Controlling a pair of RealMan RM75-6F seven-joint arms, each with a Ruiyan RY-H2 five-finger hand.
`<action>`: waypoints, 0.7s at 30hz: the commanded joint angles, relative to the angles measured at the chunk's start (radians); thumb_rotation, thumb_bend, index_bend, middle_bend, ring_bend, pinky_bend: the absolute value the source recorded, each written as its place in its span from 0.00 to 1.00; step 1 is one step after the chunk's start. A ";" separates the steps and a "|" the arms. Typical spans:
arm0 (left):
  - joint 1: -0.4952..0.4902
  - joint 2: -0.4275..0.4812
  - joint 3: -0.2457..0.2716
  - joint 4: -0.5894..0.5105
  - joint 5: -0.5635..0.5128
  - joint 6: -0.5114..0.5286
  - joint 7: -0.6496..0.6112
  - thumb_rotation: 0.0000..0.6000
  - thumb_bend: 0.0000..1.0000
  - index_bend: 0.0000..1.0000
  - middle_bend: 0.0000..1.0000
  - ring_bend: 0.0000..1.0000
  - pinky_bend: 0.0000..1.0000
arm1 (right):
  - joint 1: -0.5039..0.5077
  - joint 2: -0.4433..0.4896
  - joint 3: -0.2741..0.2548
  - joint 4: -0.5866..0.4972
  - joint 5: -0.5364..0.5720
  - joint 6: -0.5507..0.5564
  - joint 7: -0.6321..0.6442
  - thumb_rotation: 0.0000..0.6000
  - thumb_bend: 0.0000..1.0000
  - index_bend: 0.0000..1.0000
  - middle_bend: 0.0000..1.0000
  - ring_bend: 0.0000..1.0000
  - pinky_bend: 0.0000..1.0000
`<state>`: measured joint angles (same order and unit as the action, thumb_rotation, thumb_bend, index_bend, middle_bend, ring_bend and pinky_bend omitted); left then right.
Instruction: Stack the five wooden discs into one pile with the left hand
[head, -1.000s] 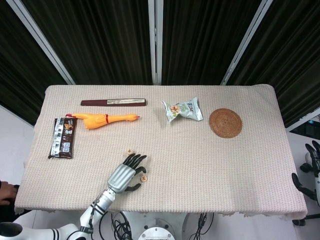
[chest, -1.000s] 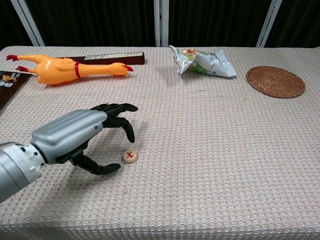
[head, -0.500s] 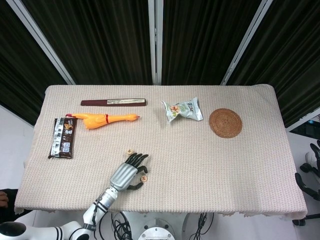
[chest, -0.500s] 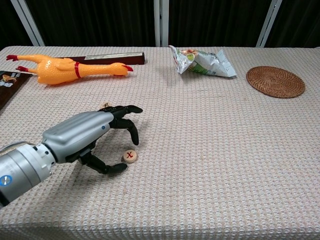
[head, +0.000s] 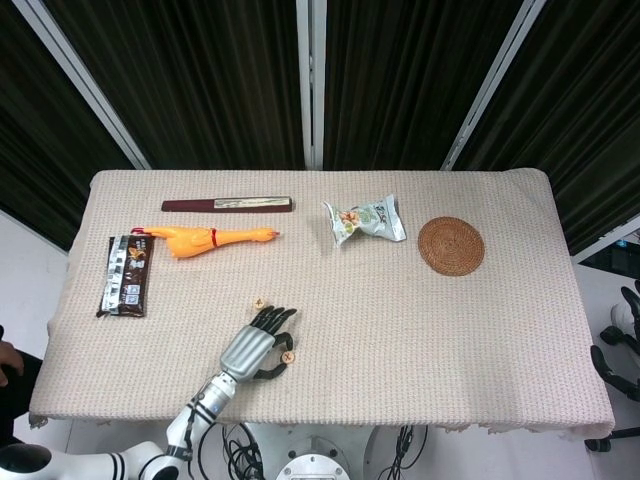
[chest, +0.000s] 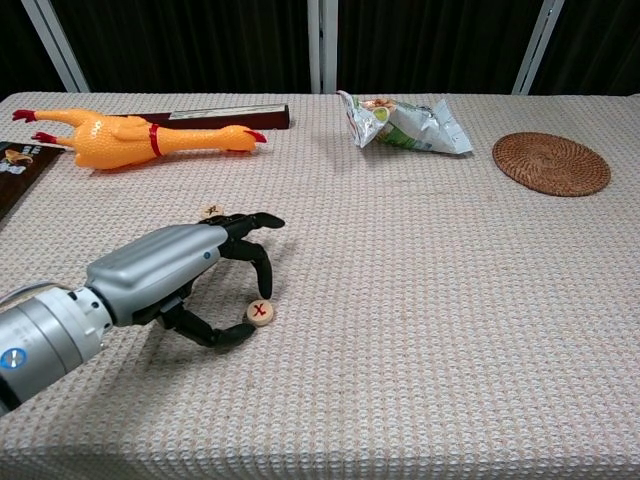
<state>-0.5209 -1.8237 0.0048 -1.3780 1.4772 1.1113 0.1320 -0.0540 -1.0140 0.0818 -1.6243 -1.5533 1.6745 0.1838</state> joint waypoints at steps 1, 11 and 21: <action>-0.001 0.001 -0.001 0.000 -0.006 -0.009 0.005 1.00 0.29 0.44 0.02 0.00 0.00 | 0.000 0.000 0.000 0.001 0.000 -0.001 0.001 1.00 0.28 0.00 0.00 0.00 0.00; 0.004 0.002 -0.004 -0.007 -0.011 -0.012 0.012 1.00 0.30 0.50 0.02 0.00 0.00 | 0.001 0.002 0.002 0.003 0.004 -0.005 0.006 1.00 0.28 0.00 0.00 0.00 0.00; 0.018 0.069 -0.008 -0.107 0.006 0.028 0.048 1.00 0.31 0.51 0.03 0.00 0.00 | 0.001 0.000 0.002 0.000 0.002 -0.006 -0.001 1.00 0.28 0.00 0.00 0.00 0.00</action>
<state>-0.5079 -1.7738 -0.0023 -1.4604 1.4778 1.1270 0.1678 -0.0526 -1.0142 0.0835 -1.6241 -1.5509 1.6683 0.1832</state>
